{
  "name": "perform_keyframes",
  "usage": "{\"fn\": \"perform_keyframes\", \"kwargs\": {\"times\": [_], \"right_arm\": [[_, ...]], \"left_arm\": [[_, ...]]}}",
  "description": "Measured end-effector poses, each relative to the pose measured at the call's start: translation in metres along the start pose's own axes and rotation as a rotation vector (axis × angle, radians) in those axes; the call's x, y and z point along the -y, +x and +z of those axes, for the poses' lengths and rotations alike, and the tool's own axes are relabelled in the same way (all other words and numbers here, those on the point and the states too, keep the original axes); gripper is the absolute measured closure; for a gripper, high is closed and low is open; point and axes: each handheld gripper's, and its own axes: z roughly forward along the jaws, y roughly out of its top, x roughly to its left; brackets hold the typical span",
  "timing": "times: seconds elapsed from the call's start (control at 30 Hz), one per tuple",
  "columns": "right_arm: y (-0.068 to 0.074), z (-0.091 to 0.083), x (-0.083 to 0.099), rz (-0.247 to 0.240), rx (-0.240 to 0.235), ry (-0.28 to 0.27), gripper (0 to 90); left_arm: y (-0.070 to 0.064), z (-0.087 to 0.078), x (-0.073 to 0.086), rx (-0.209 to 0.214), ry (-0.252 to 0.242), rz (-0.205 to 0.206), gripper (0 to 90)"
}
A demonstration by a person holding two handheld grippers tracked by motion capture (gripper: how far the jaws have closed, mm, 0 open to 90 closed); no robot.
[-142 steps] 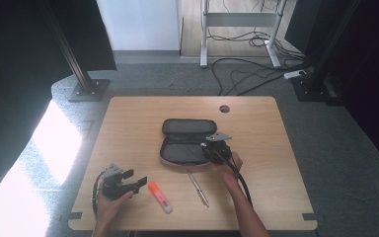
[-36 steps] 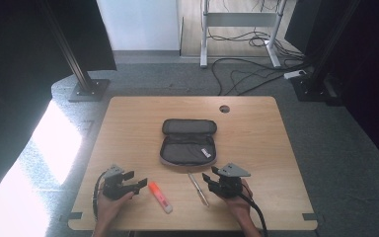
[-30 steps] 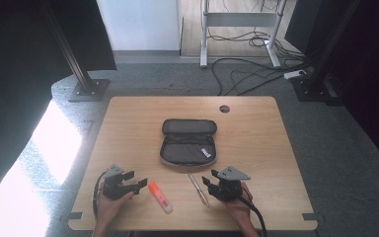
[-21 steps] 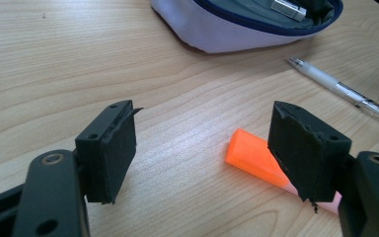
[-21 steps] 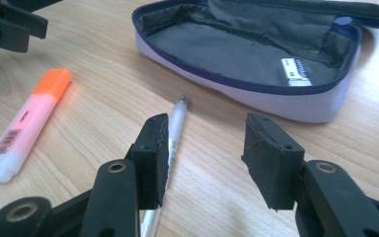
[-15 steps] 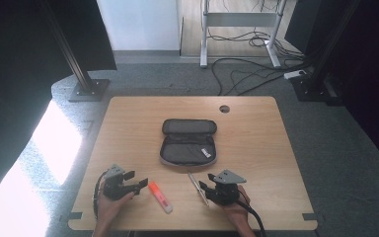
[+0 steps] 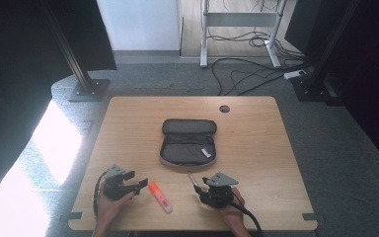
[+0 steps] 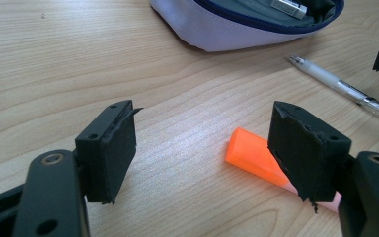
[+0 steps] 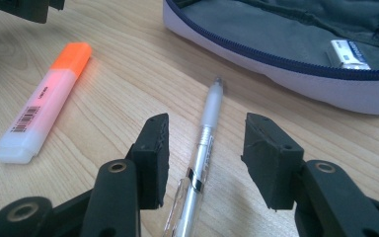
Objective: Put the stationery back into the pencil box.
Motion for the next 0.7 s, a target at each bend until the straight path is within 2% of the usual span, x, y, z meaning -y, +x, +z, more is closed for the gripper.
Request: {"fn": "perform_keyframes", "kwargs": {"times": [0.27,0.53,0.7], "right_arm": [[0.0022,0.0037,0.0009,0.011,-0.006,0.023,52.4],[0.0054,0.0079,0.0022,-0.004,-0.007,0.043,53.6],[0.0065,0.0099,0.0034,-0.011,0.003,0.059,58.0]], "left_arm": [[-0.0011,0.0016,0.0002,0.003,0.008,0.004,27.1],[0.0001,0.0012,0.0003,0.002,0.006,0.002,27.1],[-0.0003,0.0017,0.0005,0.004,0.007,0.002,27.1]]}}
